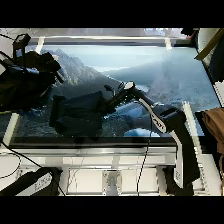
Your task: Fold the clothes and pants, and hang the long-sleeved shirts on hangers.
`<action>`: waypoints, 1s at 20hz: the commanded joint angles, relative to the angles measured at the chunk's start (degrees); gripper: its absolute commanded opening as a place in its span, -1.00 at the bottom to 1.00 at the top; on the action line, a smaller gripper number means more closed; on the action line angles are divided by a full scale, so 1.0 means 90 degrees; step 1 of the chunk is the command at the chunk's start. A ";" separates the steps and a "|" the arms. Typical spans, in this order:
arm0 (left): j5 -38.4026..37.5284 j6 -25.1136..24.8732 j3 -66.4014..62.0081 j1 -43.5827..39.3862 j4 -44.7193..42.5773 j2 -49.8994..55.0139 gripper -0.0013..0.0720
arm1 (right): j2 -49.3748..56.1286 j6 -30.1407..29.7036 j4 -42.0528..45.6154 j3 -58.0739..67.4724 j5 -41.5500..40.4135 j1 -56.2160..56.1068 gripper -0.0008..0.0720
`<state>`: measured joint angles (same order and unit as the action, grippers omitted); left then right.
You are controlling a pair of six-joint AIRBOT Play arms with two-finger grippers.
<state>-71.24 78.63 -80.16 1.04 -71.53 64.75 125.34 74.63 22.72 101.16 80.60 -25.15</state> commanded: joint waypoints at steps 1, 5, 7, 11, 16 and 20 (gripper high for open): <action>0.0000 -0.0002 0.0002 0.0002 -0.0002 0.0005 -0.91 | 0.0015 -0.0092 -0.0374 0.0007 -0.0933 -0.0211 -0.27; 0.0002 -0.0002 0.0002 0.0002 -0.0005 0.0005 -0.91 | -0.0019 -0.0097 -0.0403 0.0168 -0.1302 -0.0075 -0.84; 0.0000 -0.0005 0.0002 0.0002 -0.0007 0.0005 -0.91 | -0.0236 -0.0075 0.0291 0.0459 -0.1117 0.0206 -0.84; 0.0002 -0.0005 0.0002 0.0002 -0.0007 0.0005 -0.91 | -0.1365 0.0568 0.2458 0.0595 -0.0624 0.1239 -0.84; 0.0002 -0.0002 0.0002 0.0002 -0.0005 0.0005 -0.91 | -0.2992 0.1022 0.3973 0.0595 0.0811 0.3293 -0.84; 0.0007 -0.0002 0.0002 0.0002 -0.0005 0.0005 -0.91 | -0.4284 0.1158 0.4947 0.0593 0.1440 0.5117 -0.84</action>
<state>-71.24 78.63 -80.16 1.04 -71.55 64.75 94.67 83.46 58.78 106.43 87.74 9.98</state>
